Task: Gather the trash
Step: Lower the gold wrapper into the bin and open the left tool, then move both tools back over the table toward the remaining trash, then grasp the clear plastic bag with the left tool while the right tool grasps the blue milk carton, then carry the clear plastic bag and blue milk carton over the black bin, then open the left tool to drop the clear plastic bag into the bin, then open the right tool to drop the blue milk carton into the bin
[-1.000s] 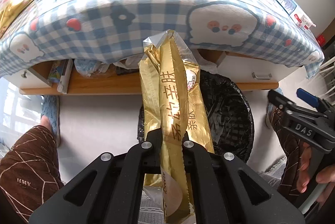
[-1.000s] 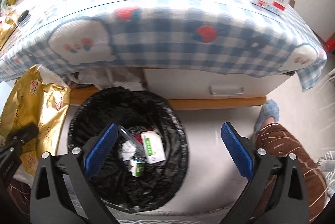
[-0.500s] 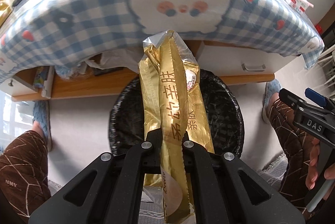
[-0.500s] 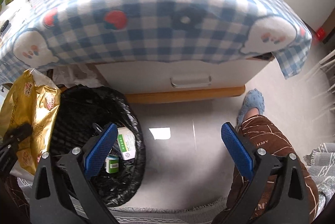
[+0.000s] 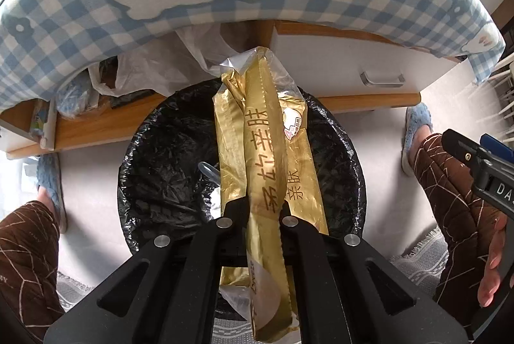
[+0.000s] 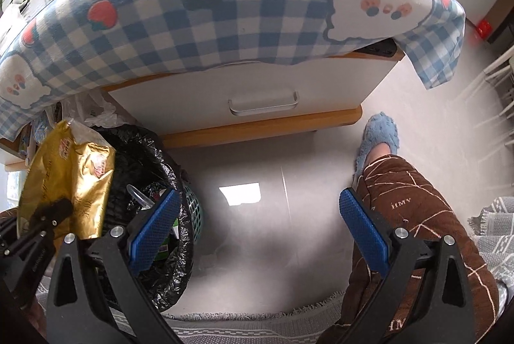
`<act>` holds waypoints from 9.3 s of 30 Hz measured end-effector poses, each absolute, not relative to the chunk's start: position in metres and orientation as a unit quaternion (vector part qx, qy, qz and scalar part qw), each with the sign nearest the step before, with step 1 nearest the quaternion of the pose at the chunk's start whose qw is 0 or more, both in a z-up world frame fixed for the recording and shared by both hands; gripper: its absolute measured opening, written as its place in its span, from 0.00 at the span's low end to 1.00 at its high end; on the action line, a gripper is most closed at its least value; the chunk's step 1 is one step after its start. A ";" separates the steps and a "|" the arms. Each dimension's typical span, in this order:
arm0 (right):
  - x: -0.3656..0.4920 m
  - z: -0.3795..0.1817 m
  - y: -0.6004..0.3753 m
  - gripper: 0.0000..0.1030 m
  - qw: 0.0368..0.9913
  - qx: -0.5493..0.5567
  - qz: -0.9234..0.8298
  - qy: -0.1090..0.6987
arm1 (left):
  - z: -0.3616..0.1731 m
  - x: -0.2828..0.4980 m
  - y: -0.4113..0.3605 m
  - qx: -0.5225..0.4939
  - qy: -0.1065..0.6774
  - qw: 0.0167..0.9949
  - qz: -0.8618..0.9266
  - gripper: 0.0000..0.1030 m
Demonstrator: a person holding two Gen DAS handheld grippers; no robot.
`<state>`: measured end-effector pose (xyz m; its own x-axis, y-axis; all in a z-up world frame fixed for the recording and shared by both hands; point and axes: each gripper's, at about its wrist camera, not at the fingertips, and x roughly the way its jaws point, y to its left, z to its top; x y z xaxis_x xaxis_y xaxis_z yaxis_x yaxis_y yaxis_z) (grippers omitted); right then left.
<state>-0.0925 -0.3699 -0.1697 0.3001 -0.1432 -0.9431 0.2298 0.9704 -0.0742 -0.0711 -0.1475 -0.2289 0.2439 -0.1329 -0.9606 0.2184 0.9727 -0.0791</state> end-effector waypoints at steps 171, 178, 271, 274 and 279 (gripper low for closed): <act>-0.107 -0.034 -0.345 0.60 0.848 0.028 -0.106 0.519 | -0.063 -0.067 -0.097 -0.001 0.521 0.850 -0.076 0.24; -0.112 -0.072 -0.345 0.60 0.837 0.024 -0.105 0.537 | -0.111 -0.080 -0.100 0.004 0.541 0.837 -0.079 0.24; -0.076 -0.159 -0.165 0.84 0.831 -0.021 -0.017 0.556 | -0.187 -0.077 0.057 -0.009 0.559 0.829 0.002 0.94; -0.079 -0.151 -0.173 0.88 0.835 -0.019 -0.024 0.549 | -0.181 -0.080 0.052 -0.010 0.554 0.832 -0.004 0.94; -0.083 -0.132 -0.191 0.91 0.845 -0.012 -0.035 0.534 | -0.165 -0.084 0.039 -0.002 0.543 0.839 -0.017 0.94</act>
<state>-0.0830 -0.1912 -0.1316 0.4279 -0.0719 -0.9010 0.0453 0.9973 -0.0581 -0.0841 0.0386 -0.1654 0.4091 -0.0313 -0.9120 0.0262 0.9994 -0.0225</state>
